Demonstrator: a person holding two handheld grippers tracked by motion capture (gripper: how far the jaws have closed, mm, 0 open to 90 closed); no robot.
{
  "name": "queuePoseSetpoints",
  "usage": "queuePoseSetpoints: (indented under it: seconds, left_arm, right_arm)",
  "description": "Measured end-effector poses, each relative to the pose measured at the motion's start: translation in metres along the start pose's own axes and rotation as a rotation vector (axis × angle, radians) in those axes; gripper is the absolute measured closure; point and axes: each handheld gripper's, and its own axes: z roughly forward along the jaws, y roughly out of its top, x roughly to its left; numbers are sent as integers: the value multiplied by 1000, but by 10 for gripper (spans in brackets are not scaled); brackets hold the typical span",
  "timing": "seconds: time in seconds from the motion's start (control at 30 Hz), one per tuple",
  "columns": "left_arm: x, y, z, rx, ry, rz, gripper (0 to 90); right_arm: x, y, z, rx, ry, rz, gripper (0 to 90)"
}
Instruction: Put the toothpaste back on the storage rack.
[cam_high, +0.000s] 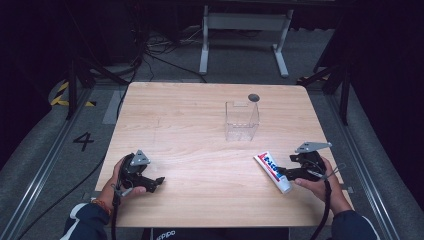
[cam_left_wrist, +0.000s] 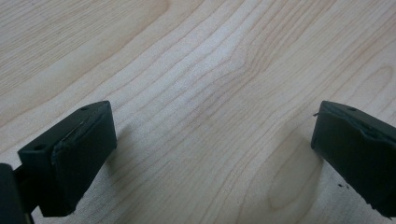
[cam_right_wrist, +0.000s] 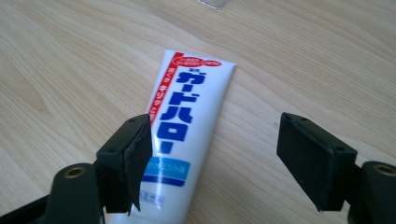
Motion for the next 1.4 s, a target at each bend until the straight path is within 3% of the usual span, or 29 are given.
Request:
queuePoseSetpoints:
  seconds: [0.1, 0.43, 0.67, 0.83, 0.97, 1.17, 1.4]
  left_arm:
    - [0, 0, 0, 0, 0, 0, 6]
    - [1, 0, 0, -1, -4, 2, 3]
    - [1, 0, 0, 2, -2, 3, 3]
    - [1, 0, 0, -1, -4, 1, 3]
    - [1, 0, 0, -1, -4, 1, 3]
    - [1, 0, 0, 1, -3, 2, 3]
    - [1, 0, 0, -1, -4, 1, 3]
  right_arm:
    - [6, 8, 10, 55, 13, -32, 292]
    - [10, 14, 29, 138, 35, -24, 286]
    - [12, 17, 44, 205, 44, -12, 339]
    - [14, 21, 50, 235, 21, -4, 337]
    - [17, 26, 53, 261, -9, -27, 337]
    - [21, 30, 54, 286, -7, -50, 456]
    - [20, 29, 50, 279, -7, -73, 563]
